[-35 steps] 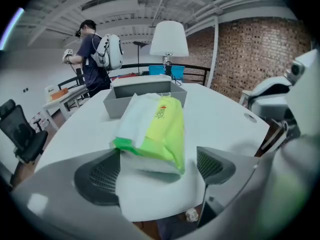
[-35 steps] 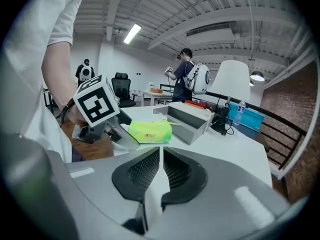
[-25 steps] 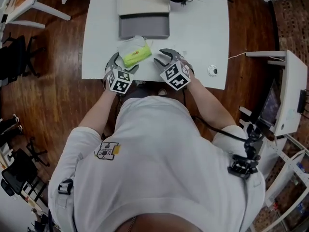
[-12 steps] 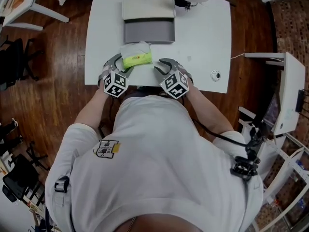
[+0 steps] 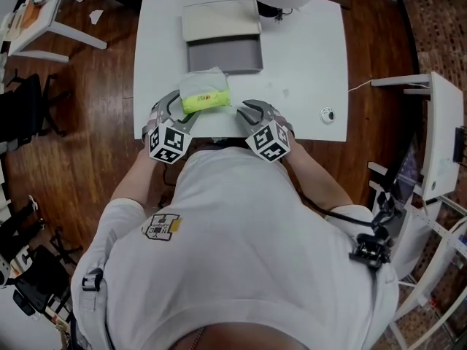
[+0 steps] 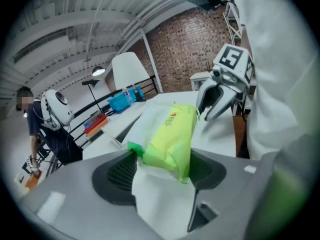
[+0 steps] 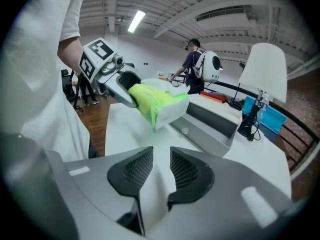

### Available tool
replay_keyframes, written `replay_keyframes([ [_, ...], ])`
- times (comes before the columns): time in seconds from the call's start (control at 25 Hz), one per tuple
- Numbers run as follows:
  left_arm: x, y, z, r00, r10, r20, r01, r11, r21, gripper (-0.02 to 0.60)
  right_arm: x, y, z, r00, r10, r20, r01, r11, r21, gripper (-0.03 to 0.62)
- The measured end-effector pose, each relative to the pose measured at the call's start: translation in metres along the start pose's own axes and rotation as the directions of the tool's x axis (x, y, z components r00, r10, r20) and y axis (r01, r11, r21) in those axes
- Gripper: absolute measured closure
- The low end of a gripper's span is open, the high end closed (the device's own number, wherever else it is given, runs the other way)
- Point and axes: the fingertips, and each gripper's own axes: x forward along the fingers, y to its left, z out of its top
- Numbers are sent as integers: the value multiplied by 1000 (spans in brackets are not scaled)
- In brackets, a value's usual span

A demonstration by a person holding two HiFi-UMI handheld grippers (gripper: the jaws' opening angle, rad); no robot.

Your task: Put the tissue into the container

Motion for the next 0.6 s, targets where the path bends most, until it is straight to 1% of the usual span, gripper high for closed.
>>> replay_keyframes([
  [0.16, -6, 50, 50, 996, 50, 80, -51, 999, 7, 285, -14, -3, 13, 998, -47, 44, 47, 999, 1, 497],
  [0.28, 3, 81, 79, 992, 62, 114, -64, 998, 11, 285, -23, -13, 20, 993, -98, 65, 98, 995, 15, 500],
  [0.36, 17, 95, 89, 992, 57, 112, -59, 998, 18, 285, -28, -26, 26, 986, -147, 81, 145, 989, 27, 503],
  [0.44, 33, 100, 91, 995, 44, 95, -46, 999, 24, 285, -33, -43, 35, 976, -193, 98, 190, 981, 35, 504],
  [0.6, 63, 91, 82, 999, -6, 46, 4, 999, 47, 285, -42, -79, 55, 953, -274, 132, 272, 962, 36, 505],
])
